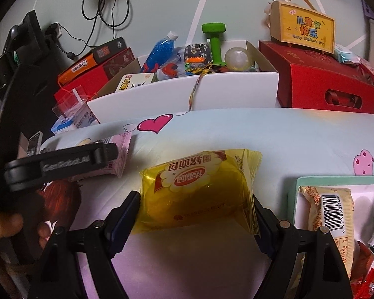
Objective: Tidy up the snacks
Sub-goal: 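Hold the yellow packet with the right tool while the left grasps the pink bread packet, then carry the yellow packet with the right tool while the left carries the pink packet to the tray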
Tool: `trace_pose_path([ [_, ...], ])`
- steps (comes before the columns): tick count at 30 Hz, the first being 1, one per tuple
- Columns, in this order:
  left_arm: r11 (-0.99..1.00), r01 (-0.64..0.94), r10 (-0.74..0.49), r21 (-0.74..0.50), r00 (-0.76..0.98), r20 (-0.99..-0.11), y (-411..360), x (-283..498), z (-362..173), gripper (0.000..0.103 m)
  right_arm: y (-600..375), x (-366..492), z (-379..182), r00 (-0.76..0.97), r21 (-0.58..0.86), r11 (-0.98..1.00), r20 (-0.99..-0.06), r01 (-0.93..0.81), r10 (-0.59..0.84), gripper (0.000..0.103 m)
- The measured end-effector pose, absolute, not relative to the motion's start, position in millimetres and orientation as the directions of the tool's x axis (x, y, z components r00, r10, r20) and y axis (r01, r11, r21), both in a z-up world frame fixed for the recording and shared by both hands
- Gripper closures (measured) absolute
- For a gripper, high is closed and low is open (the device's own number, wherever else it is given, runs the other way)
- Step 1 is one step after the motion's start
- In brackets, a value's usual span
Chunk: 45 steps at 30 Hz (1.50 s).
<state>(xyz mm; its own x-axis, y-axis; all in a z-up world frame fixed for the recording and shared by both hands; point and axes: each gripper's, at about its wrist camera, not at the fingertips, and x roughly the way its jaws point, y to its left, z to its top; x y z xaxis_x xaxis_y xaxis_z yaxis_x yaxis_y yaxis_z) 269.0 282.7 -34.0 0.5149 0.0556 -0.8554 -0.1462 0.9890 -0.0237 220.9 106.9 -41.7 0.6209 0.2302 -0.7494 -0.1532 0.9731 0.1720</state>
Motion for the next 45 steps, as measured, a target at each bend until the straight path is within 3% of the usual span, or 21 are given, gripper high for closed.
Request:
trace_pose_path([
  [5,0.99,-0.138,0.087,0.02,0.498,-0.863,277,274,-43,0.003,106,222,-42,0.62,0.172,0.973,-0.751,-0.151,0.229,0.019],
  [8,0.99,-0.137,0.099,0.034,0.505,-0.858,275,274,-44,0.012,106,222,-43,0.618,0.173,0.973,-0.752,-0.15,0.229,0.019],
  [17,0.989,-0.134,0.121,0.06,0.515,-0.849,270,268,-41,0.021,106,223,-44,0.614,0.175,0.973,-0.755,-0.147,0.229,0.019],
  [45,0.982,-0.189,0.102,0.0,0.526,-0.845,266,207,-5,0.021,102,204,-14,0.63,0.145,0.978,-0.748,-0.152,0.209,0.019],
])
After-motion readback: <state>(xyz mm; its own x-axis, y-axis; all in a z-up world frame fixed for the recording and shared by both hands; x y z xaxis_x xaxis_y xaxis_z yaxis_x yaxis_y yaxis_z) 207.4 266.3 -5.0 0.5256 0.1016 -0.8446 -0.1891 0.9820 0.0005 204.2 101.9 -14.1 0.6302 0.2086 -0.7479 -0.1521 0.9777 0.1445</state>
